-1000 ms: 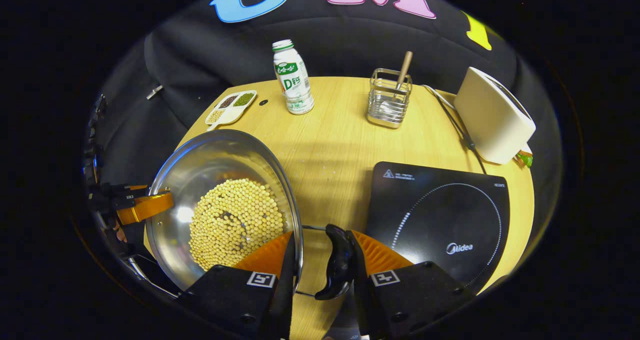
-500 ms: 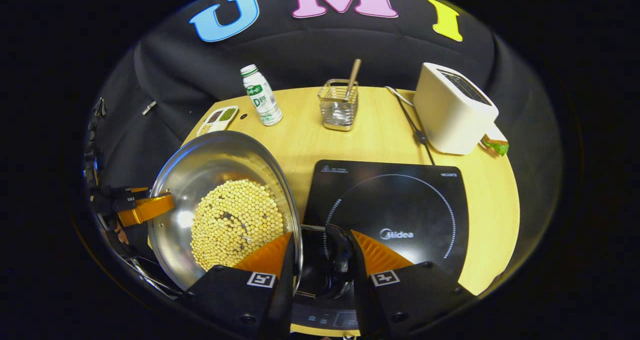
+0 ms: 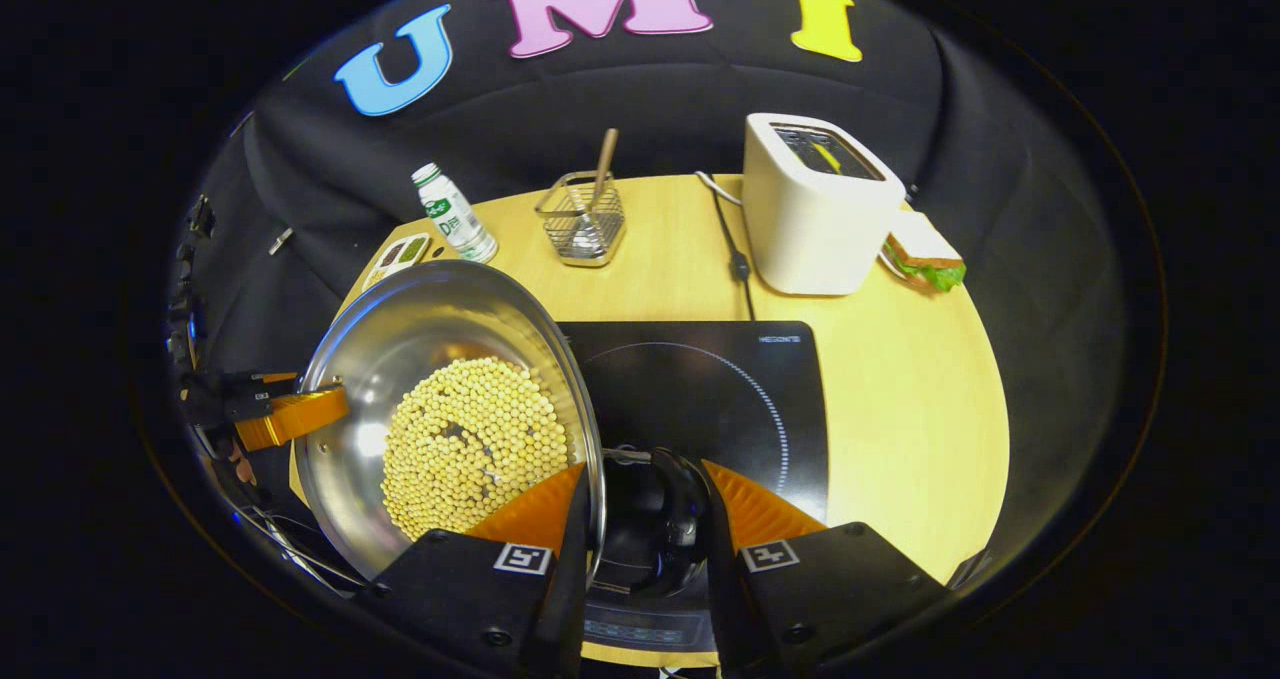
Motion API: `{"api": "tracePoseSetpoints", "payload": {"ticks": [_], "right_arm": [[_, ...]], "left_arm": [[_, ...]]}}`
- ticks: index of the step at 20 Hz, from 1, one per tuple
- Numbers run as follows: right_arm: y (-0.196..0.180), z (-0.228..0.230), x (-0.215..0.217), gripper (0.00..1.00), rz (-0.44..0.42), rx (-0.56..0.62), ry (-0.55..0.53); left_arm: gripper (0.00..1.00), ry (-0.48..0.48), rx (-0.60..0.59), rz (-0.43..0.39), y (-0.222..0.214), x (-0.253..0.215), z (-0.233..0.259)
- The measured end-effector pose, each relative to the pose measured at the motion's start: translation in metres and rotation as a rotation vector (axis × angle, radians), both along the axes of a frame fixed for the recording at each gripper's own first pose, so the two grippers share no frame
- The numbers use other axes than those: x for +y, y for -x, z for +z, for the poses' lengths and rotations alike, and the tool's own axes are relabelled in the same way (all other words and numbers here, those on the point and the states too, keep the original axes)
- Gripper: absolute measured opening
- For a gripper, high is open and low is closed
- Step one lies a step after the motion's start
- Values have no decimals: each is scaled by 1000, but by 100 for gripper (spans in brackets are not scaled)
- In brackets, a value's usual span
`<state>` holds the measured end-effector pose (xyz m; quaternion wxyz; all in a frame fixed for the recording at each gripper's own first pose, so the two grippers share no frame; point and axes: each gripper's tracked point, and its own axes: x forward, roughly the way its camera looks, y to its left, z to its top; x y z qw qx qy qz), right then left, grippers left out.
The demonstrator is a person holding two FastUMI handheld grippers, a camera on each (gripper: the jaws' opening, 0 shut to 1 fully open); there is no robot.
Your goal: First push the handle of the pot to place it horizontally, then grasp the pot with both hands and set it on the induction cooktop.
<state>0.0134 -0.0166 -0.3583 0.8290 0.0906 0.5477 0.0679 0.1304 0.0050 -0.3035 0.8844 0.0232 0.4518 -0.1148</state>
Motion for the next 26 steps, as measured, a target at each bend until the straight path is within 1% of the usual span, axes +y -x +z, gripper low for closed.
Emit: {"api": "tracePoseSetpoints", "payload": {"ticks": [1, 2, 3, 6, 11, 12, 13, 18, 19, 20, 21, 22, 23, 25, 26], "right_arm": [[0, -1, -12, 54, -6, 2, 1], [1, -2, -22, 54, -13, 3, 4], [1, -4, -32, 54, -17, 5, 6], [4, -9, -59, 54, -28, 14, 9], [-1, -19, -93, 54, -29, 27, 15], [-2, -23, -98, 54, -30, 29, 15], [-3, -26, -101, 54, -32, 32, 14], [-8, -38, -112, 54, -31, 43, 8], [-9, -41, -113, 54, -29, 46, 7], [-9, -43, -113, 54, -27, 49, 7], [-10, -45, -112, 54, -26, 52, 5], [-12, -47, -112, 54, -27, 53, 2], [-14, -48, -111, 53, -28, 55, -1], [-16, -48, -110, 53, -26, 54, 0], [-17, -48, -110, 54, -26, 56, 3]], "left_arm": [[56, 2, 3, -6, 0, -11, -1], [58, 3, 5, -12, -1, -22, -1], [56, 3, 7, -19, -1, -33, -1], [56, 4, 15, -33, -4, -62, -4], [56, 13, 35, -36, -12, -95, -16], [58, 13, 37, -36, -14, -100, -17], [57, 12, 39, -36, -15, -105, -19], [56, 9, 47, -27, -23, -118, -28], [54, 8, 52, -23, -23, -118, -30], [54, 8, 56, -20, -24, -118, -31], [56, 7, 59, -16, -25, -118, -33], [56, 5, 60, -14, -27, -118, -34], [54, 5, 60, -13, -27, -117, -34], [58, 9, 60, -11, -30, -116, -35], [57, 11, 64, -11, -30, -116, -36]]}}
